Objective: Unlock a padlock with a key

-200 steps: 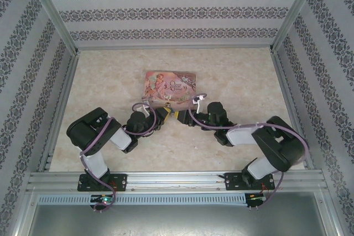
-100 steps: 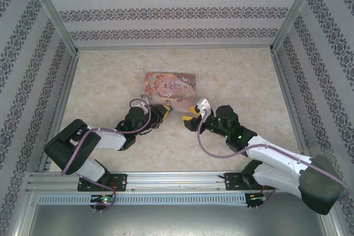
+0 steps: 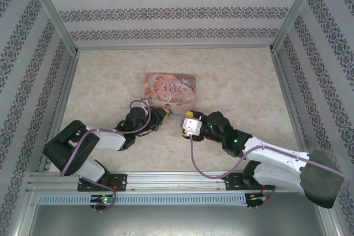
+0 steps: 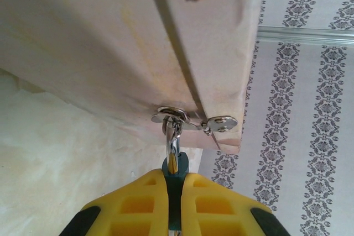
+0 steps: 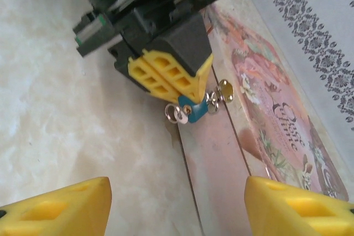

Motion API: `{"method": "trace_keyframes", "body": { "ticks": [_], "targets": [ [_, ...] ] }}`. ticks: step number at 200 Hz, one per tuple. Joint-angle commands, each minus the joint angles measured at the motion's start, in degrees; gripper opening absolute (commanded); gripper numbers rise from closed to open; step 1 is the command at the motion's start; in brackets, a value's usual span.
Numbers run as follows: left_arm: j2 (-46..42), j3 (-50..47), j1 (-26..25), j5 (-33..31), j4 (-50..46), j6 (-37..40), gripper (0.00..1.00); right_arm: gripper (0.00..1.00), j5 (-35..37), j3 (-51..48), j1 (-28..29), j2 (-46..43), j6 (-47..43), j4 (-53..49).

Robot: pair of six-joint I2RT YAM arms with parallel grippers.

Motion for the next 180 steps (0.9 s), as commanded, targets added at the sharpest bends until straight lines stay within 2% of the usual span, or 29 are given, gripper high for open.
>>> {"method": "trace_keyframes", "body": {
  "ticks": [1,91,180],
  "targets": [
    [-2.17,2.27,0.48,0.91,1.14,-0.54,0.07,0.64,2.59,2.13,1.09,2.02,-6.21,-0.90],
    [-1.12,2.81,0.48,1.12,1.50,-1.13,0.08,0.60,1.50,5.14,1.48,13.35,-4.65,6.43],
    [-1.23,3.07,0.48,1.38,1.37,-1.55,0.10,0.48,0.22,9.35,1.11,22.59,-5.25,12.87]
  ]
}}
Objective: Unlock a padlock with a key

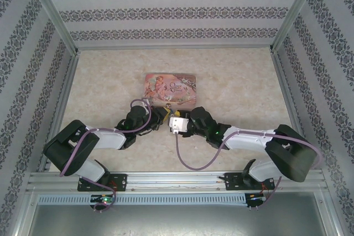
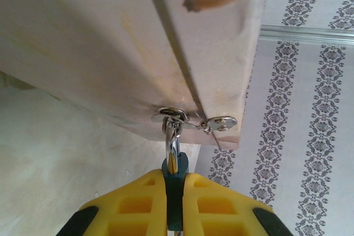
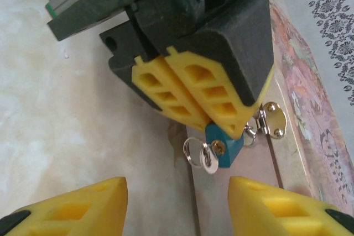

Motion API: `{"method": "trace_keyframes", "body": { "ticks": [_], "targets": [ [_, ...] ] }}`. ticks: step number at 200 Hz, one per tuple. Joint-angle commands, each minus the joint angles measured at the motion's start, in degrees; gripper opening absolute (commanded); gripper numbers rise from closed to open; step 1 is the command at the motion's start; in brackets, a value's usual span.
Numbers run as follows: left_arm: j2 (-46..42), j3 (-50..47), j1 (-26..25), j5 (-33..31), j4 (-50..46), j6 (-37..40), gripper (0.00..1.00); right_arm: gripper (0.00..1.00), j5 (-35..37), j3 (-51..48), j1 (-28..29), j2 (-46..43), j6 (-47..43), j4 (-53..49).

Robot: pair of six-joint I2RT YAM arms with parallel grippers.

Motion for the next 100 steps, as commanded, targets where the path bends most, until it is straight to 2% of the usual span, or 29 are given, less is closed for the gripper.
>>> {"method": "trace_keyframes", "body": {
  "ticks": [1,54,100],
  "targets": [
    [-1.17,2.00,0.48,0.73,2.38,-0.69,0.10,0.48,-1.06,2.28,0.34,1.77,0.04,3.07],
    [-1.26,1.74,0.48,0.63,2.64,-0.75,0.10,0.36,0.27,2.57,0.34,3.58,0.69,4.58],
    [-0.99,1.74,0.48,0.94,3.13,-0.84,0.10,0.29,1.47,2.39,0.33,4.14,1.01,5.23]
  ]
}}
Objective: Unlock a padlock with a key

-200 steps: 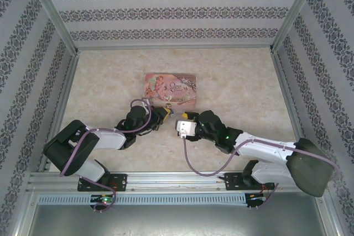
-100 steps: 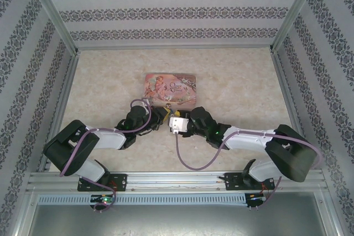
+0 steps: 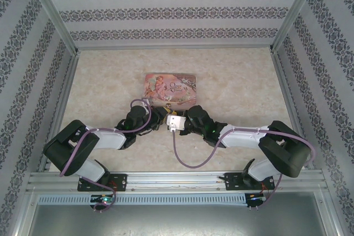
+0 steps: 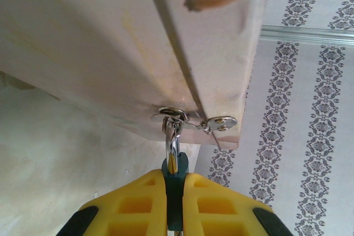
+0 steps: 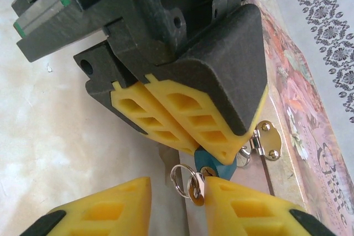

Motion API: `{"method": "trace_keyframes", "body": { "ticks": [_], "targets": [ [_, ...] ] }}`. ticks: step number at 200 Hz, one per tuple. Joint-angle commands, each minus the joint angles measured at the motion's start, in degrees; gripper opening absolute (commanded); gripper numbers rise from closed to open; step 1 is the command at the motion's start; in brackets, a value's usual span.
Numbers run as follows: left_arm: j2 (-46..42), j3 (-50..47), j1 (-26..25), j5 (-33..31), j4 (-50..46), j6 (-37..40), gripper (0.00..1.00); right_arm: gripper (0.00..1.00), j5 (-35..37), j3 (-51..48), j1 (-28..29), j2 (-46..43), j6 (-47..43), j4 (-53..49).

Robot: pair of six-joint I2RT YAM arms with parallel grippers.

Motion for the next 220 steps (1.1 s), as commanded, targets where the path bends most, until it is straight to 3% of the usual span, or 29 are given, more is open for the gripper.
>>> {"method": "trace_keyframes", "body": {
  "ticks": [1,87,220],
  "targets": [
    [-0.97,1.69,0.48,0.90,3.13,-0.73,0.10,0.29,1.20,0.97,0.34,0.91,0.99,2.06],
    [-0.77,1.13,0.48,0.79,3.83,-0.82,0.10,0.24,2.85,1.50,0.34,2.48,1.39,3.74],
    [-0.41,0.16,0.48,0.77,5.39,-1.22,0.10,0.01,3.81,0.62,0.43,2.64,5.46,6.47]
  ]
}}
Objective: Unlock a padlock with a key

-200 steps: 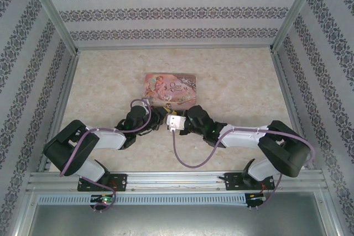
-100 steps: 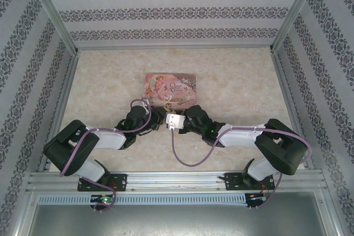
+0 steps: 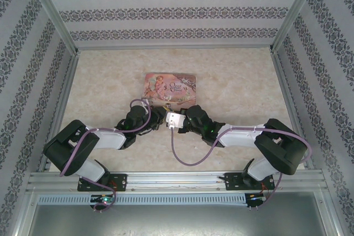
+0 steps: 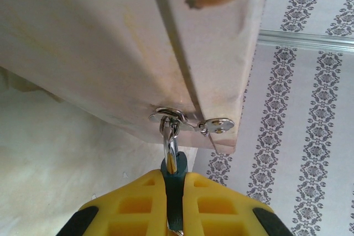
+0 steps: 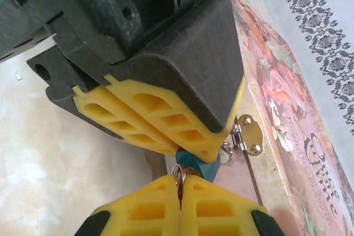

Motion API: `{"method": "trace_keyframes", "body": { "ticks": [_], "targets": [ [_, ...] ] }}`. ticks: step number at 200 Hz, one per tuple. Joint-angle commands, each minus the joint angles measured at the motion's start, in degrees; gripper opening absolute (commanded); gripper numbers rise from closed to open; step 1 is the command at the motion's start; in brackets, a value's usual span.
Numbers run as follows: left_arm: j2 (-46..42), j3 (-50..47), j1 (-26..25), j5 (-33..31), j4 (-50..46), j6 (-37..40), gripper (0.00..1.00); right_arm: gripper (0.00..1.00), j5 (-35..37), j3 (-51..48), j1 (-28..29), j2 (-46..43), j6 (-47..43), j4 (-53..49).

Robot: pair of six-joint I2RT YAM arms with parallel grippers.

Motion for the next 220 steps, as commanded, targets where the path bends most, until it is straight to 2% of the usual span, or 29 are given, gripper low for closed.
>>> {"method": "trace_keyframes", "body": {
  "ticks": [1,63,220],
  "targets": [
    [-0.43,0.16,0.48,1.06,5.28,-0.09,0.10,0.01,0.96,0.25,0.41,0.49,2.48,3.09],
    [-0.35,-0.20,0.48,1.04,5.44,-0.05,0.10,0.00,1.38,-0.18,0.54,0.84,6.71,5.74],
    [1.72,-0.44,0.40,1.40,6.81,-0.01,0.10,0.00,-0.49,-3.23,1.33,3.71,24.90,16.71]
  ]
}}
